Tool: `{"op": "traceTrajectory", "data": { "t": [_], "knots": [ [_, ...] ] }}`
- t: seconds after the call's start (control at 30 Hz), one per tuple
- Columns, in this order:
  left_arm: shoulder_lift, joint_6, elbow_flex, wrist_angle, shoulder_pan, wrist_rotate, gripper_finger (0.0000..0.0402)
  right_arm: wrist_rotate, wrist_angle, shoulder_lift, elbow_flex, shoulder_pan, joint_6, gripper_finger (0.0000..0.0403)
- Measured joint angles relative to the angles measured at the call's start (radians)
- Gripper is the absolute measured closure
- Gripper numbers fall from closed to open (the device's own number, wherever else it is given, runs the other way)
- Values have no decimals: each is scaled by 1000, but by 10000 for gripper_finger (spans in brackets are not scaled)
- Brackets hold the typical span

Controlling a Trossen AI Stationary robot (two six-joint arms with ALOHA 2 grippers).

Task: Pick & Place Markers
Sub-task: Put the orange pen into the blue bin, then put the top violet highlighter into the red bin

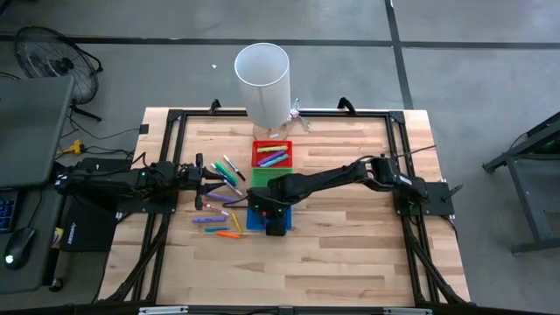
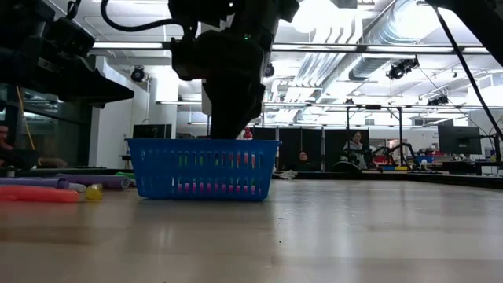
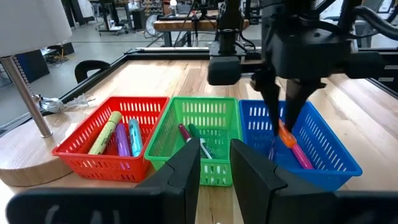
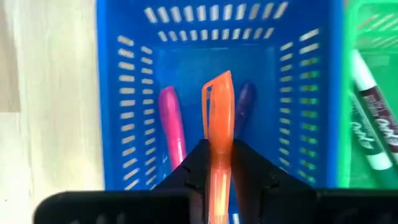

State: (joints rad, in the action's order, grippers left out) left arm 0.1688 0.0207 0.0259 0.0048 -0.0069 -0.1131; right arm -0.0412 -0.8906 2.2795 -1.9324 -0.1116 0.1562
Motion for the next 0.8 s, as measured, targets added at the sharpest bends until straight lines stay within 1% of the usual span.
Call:
{"op": "traceTrajectory", "data": {
  "t": [0.1,0.37,0.47,0.6,0.8],
  "knots": [
    [0,0,0,0,0,0,316,6,7,0,1,-2,-20,356],
    [0,0,0,0,0,0,316,-2,28,0,1,0,-22,285],
    [0,0,0,0,0,0,316,-16,30,-1,0,0,-22,265],
    [0,0,0,0,0,0,316,-12,26,-23,0,0,-25,255],
    [0,0,0,0,0,0,316,78,-10,-75,0,0,-34,254]
  ]
}}
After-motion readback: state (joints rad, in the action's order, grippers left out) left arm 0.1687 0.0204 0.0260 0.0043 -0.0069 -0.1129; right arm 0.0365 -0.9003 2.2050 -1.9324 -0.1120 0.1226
